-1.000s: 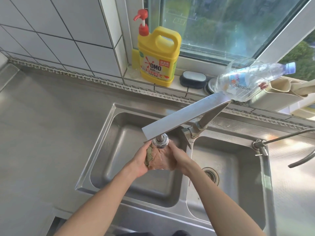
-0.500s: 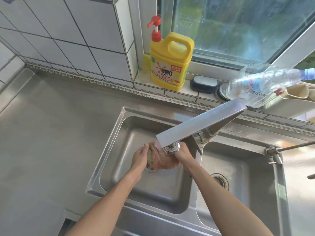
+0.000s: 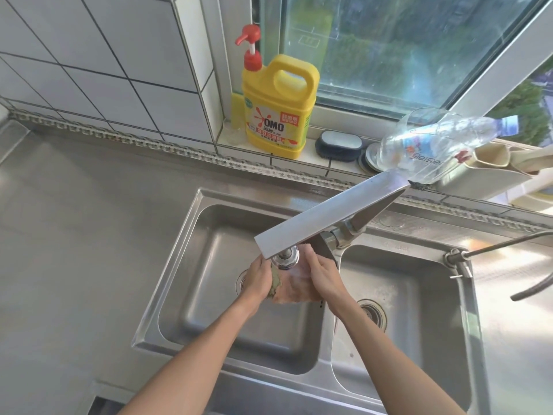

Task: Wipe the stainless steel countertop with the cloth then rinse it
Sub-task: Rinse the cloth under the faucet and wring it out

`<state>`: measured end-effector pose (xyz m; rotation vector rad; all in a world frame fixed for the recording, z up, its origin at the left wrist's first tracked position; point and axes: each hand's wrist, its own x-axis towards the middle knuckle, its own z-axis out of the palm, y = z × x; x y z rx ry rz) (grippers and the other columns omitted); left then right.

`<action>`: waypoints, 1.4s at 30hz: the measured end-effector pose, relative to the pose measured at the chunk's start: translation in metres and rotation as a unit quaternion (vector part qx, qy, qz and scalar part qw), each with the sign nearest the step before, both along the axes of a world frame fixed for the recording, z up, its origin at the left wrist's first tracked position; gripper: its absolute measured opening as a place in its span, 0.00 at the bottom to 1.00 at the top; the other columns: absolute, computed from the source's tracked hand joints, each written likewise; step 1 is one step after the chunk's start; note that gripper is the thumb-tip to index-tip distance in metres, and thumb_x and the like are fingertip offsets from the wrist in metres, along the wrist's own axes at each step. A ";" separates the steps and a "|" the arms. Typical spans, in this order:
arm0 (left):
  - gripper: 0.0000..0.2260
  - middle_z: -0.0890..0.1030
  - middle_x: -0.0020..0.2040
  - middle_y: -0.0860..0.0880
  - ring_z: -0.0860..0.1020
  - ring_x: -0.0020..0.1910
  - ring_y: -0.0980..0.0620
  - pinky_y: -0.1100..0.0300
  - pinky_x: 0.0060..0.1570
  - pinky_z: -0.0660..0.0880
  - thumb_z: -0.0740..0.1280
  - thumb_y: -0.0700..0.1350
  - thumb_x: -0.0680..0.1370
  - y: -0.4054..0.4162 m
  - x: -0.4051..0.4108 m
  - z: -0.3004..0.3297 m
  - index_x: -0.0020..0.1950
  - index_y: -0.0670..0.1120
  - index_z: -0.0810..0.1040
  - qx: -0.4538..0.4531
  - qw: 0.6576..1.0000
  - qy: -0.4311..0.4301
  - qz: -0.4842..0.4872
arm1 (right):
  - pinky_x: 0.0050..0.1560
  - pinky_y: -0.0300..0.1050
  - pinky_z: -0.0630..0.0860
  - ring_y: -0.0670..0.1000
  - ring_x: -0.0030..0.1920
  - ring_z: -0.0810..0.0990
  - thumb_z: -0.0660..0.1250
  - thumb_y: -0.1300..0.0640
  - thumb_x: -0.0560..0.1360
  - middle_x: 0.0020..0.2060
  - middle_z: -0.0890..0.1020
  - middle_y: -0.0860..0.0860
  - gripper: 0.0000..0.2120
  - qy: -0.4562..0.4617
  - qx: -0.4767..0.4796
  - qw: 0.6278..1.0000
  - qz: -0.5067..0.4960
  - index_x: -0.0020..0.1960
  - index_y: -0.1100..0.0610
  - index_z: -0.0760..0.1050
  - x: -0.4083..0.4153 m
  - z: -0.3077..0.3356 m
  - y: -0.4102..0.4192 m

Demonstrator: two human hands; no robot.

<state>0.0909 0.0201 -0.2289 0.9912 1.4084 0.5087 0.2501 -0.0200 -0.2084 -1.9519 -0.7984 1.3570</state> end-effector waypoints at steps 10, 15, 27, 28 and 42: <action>0.19 0.80 0.33 0.59 0.77 0.36 0.64 0.76 0.34 0.67 0.56 0.46 0.86 -0.019 -0.004 -0.014 0.35 0.47 0.67 0.085 0.989 0.118 -0.040 | 0.33 0.46 0.62 0.42 0.26 0.66 0.57 0.44 0.85 0.21 0.69 0.41 0.28 -0.128 0.056 0.990 -0.009 0.28 0.51 0.63 -0.005 -0.004 -0.011; 0.22 0.76 0.29 0.61 0.72 0.31 0.66 0.70 0.35 0.68 0.57 0.48 0.86 -0.019 -0.015 -0.019 0.32 0.58 0.71 0.096 0.987 0.118 -0.050 | 0.36 0.48 0.63 0.45 0.30 0.63 0.58 0.41 0.85 0.25 0.65 0.43 0.26 -0.113 0.062 0.992 0.012 0.31 0.52 0.62 -0.008 -0.002 -0.003; 0.17 0.84 0.40 0.68 0.80 0.40 0.72 0.72 0.44 0.77 0.59 0.52 0.84 0.000 -0.036 -0.006 0.43 0.67 0.82 0.061 0.992 0.109 0.031 | 0.45 0.46 0.76 0.48 0.40 0.80 0.64 0.39 0.78 0.41 0.86 0.62 0.30 0.014 0.030 0.997 0.065 0.46 0.70 0.78 -0.010 0.018 0.031; 0.14 0.86 0.40 0.62 0.82 0.41 0.66 0.62 0.48 0.81 0.60 0.53 0.84 0.003 -0.040 -0.007 0.45 0.59 0.84 0.043 0.993 0.097 0.044 | 0.50 0.49 0.79 0.54 0.44 0.84 0.65 0.46 0.80 0.46 0.86 0.66 0.25 0.012 0.039 0.996 0.074 0.47 0.71 0.79 -0.010 0.019 0.035; 0.30 0.81 0.48 0.51 0.77 0.48 0.54 0.54 0.52 0.72 0.64 0.68 0.76 0.011 -0.055 0.001 0.55 0.40 0.80 0.047 0.996 0.021 -0.078 | 0.39 0.28 0.76 0.32 0.39 0.82 0.71 0.55 0.68 0.36 0.86 0.34 0.04 0.133 0.039 0.972 0.189 0.39 0.47 0.82 -0.020 0.029 0.053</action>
